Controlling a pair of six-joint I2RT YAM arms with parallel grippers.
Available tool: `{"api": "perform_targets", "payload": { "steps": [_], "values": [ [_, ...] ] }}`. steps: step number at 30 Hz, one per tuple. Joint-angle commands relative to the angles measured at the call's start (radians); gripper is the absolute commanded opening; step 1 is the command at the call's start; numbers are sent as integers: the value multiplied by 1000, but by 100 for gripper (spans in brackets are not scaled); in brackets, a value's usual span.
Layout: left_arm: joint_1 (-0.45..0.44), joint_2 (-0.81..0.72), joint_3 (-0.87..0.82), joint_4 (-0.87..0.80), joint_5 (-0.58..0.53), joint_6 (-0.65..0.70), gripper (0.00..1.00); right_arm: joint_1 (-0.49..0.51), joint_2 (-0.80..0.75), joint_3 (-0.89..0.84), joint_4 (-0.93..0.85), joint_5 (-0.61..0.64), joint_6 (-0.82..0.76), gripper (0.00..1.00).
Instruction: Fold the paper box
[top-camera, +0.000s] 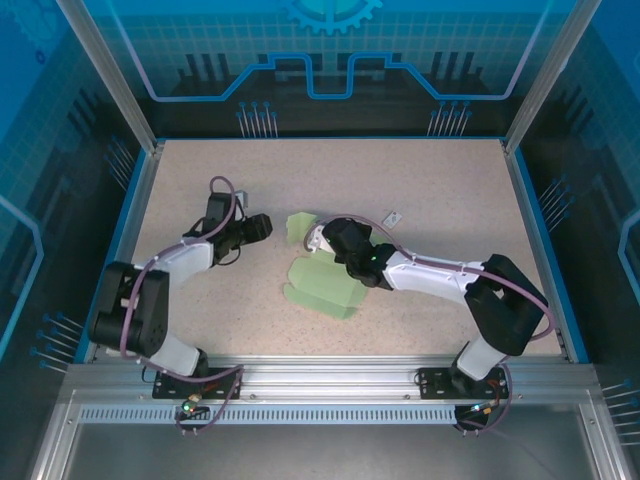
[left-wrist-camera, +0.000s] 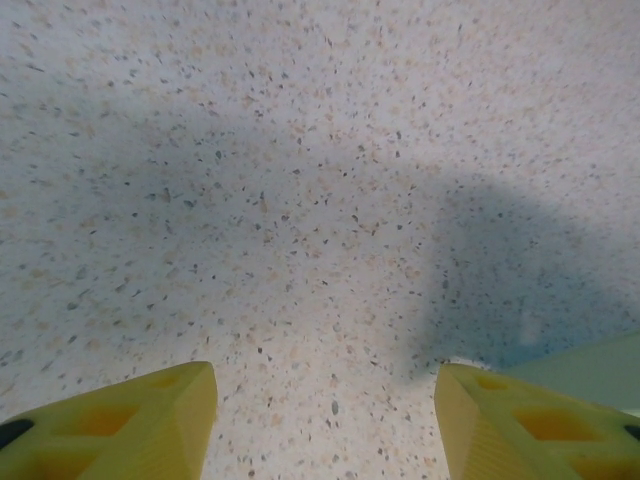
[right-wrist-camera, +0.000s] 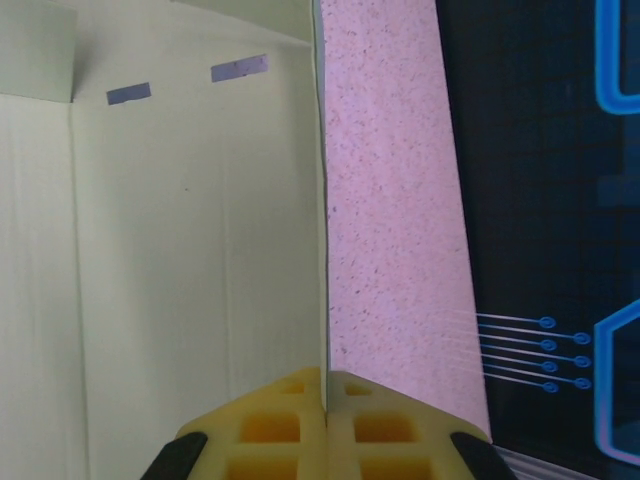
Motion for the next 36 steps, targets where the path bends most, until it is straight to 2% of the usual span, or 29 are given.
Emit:
{"api": "perform_targets", "payload": {
  "steps": [1, 6, 11, 21, 36],
  "values": [
    [4, 65, 72, -8, 74, 25, 59, 17, 26, -13, 106, 58, -85, 2],
    [-12, 166, 126, 8, 110, 23, 59, 20, 32, -39, 150, 59, -134, 2],
    [-37, 233, 149, 61, 191, 41, 57, 15, 26, -48, 142, 29, -129, 2],
    [-74, 223, 54, 282, 323, 51, 57, -37, 4, -40, 88, -58, -80, 2],
    [-141, 219, -33, 419, 354, 114, 56, -87, 9, -31, 46, -117, -87, 2]
  ]
}}
